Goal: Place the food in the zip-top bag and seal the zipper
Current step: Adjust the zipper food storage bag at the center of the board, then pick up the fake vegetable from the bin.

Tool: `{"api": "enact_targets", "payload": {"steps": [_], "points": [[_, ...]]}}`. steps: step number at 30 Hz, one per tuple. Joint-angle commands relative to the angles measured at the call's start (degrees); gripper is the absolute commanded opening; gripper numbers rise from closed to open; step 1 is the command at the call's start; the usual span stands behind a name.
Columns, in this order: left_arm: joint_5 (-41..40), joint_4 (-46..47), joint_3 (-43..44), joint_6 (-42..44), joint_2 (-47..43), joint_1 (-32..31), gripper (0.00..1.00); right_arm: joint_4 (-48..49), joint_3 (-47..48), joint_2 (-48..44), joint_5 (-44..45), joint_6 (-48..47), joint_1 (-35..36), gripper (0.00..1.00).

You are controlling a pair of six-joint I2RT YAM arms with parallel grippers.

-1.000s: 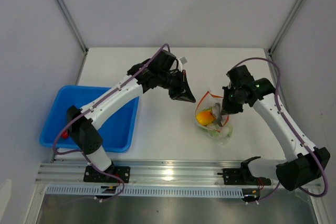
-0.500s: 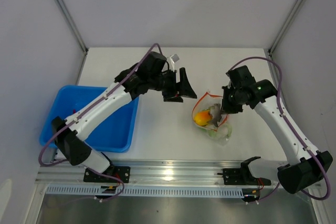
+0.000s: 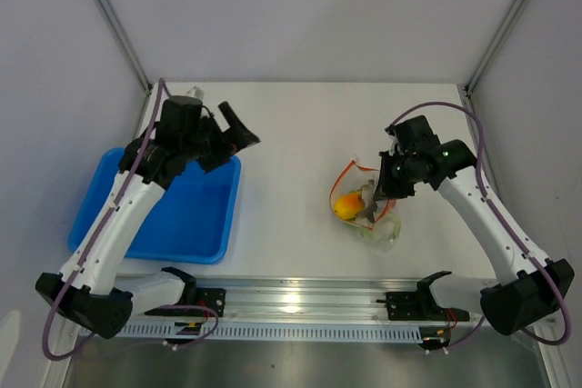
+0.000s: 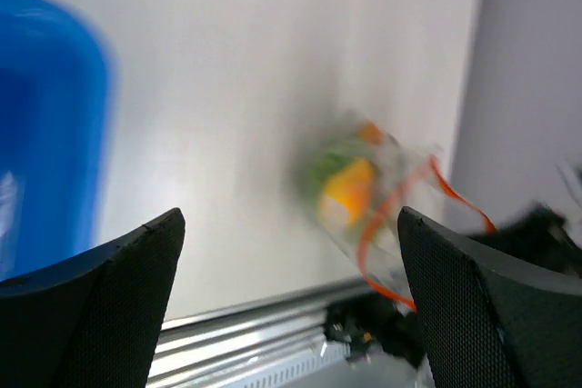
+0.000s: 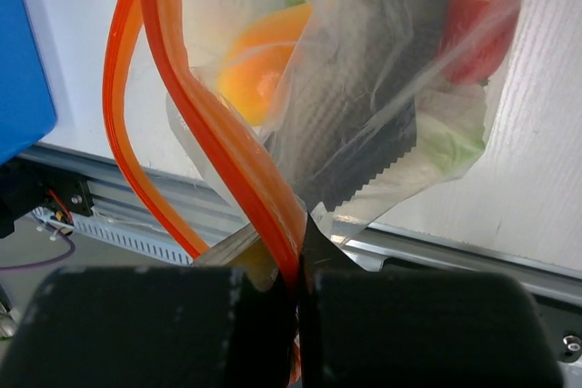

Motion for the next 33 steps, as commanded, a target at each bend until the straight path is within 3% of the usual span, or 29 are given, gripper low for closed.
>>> {"api": "enact_targets", "payload": {"steps": [1,4,11,16,20,25,33], "points": [[-9.2,-8.3,-5.5,-1.9,-2.2,9.1,0.99,1.2,1.8,1.6,-3.3,-1.6,0.5,0.00],[-11.8,-11.8,-10.1,-3.7,-2.5,16.4,0.99,1.6,1.5,2.2,-3.8,-2.2,0.5,0.00],[-23.4,-14.5,-12.5,5.0,0.2,25.8,1.00,2.3,-0.5,2.4,-4.2,-2.9,0.5,0.00],[-24.5,-15.6,-13.3,2.8,3.8,38.8,0.99,3.0,-0.8,3.5,-5.0,-3.2,0.5,0.00],[-25.3,-16.1,-12.7,-4.7,5.9,43.3,1.00,0.8,1.2,4.7,-3.7,-4.0,0.5,0.00],[-33.0,-18.0,-11.1,-15.2,9.6,46.2,1.00,-0.3,2.4,6.6,-3.5,-3.3,0.9,0.00],[-36.9,-17.2,-4.1,-8.7,20.9,52.3,0.99,-1.8,4.5,9.9,-2.2,-1.1,2.4,0.00]]}}
